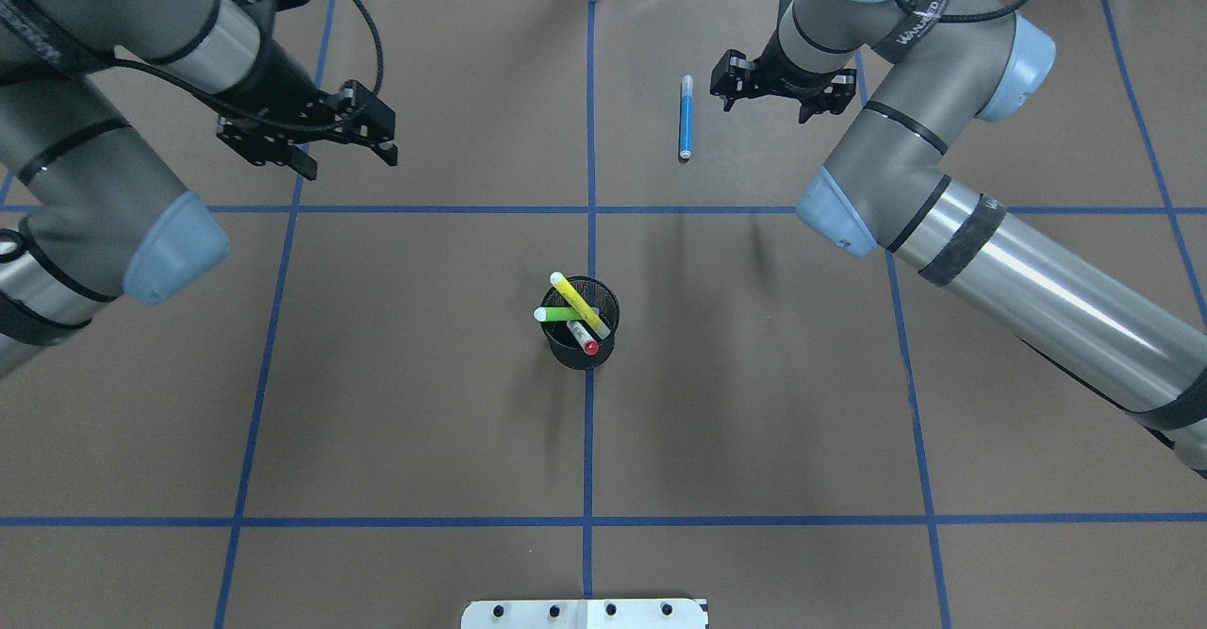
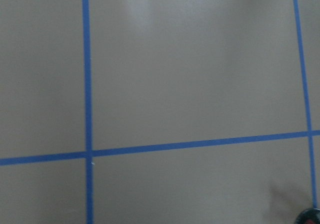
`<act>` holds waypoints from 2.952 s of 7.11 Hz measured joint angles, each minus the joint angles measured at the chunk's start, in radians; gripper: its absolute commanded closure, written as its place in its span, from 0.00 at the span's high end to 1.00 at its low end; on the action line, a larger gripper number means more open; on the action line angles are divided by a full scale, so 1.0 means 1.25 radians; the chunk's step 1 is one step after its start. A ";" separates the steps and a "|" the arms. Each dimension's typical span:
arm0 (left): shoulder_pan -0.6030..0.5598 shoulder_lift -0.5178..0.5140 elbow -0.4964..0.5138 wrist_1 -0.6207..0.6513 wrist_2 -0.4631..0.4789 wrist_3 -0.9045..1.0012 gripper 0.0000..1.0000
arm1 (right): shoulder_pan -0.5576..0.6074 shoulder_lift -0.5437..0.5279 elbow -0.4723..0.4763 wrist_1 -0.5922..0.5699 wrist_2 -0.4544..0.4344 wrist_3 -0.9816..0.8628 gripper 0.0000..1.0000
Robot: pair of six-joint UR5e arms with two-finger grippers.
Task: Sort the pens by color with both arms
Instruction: 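Move the left gripper down over the pen cup, then grasp the white red-capped marker with the left gripper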
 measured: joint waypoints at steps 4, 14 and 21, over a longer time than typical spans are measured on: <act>0.170 -0.099 -0.002 0.045 0.084 -0.268 1.00 | 0.048 -0.065 0.111 -0.158 0.057 -0.164 0.99; 0.280 -0.297 0.161 0.245 0.143 -0.345 0.38 | 0.051 -0.085 0.132 -0.160 0.064 -0.171 0.99; 0.300 -0.292 0.162 0.244 0.139 -0.341 0.00 | 0.051 -0.088 0.129 -0.158 0.063 -0.171 0.99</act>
